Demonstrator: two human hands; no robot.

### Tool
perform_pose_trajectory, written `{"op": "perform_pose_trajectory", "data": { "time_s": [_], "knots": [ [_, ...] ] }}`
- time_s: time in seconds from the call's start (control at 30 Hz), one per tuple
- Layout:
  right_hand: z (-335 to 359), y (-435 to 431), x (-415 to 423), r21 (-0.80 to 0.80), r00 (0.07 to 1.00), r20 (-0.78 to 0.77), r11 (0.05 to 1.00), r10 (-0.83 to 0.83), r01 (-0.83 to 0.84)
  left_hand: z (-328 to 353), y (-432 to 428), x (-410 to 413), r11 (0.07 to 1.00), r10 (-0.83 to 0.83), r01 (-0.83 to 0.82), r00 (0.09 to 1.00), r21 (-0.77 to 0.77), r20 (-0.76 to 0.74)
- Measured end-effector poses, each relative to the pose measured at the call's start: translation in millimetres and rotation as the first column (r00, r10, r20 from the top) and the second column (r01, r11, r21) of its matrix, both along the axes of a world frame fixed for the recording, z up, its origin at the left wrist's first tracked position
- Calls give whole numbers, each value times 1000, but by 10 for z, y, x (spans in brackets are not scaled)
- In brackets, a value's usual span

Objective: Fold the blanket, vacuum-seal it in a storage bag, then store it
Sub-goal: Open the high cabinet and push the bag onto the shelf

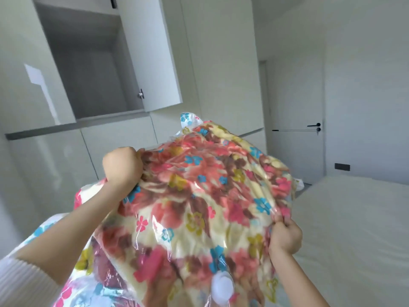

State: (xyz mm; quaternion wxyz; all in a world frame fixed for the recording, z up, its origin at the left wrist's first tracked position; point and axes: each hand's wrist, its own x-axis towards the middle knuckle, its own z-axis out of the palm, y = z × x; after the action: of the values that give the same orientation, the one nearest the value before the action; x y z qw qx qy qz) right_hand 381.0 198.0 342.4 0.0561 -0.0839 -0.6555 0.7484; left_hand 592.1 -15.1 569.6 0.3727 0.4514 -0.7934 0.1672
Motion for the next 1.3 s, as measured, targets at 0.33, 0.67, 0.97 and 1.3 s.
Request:
{"op": "perform_pose_trajectory", "data": {
  "time_s": [0.33,0.67,0.97,1.3],
  "knots": [
    [645,-1172,553,-136,944,-70,934,324,-331,965,-30,1059,944,260,-272,962,-187,-88],
    [1838,-2597,663,-315,862,-191,802,470,-508,1823,-762,1482,865,372,-436,890,-249,-265],
    [2778,-4161,610,-370,822,-366,742,436,-558,2367,-1971,1629,812,336,-474,857,-341,-390],
    [3286,-5585,148,-406,822,-391,724,414,-558,2879,-3051,1157,753,309,-486,857,-445,-412]
  ]
}}
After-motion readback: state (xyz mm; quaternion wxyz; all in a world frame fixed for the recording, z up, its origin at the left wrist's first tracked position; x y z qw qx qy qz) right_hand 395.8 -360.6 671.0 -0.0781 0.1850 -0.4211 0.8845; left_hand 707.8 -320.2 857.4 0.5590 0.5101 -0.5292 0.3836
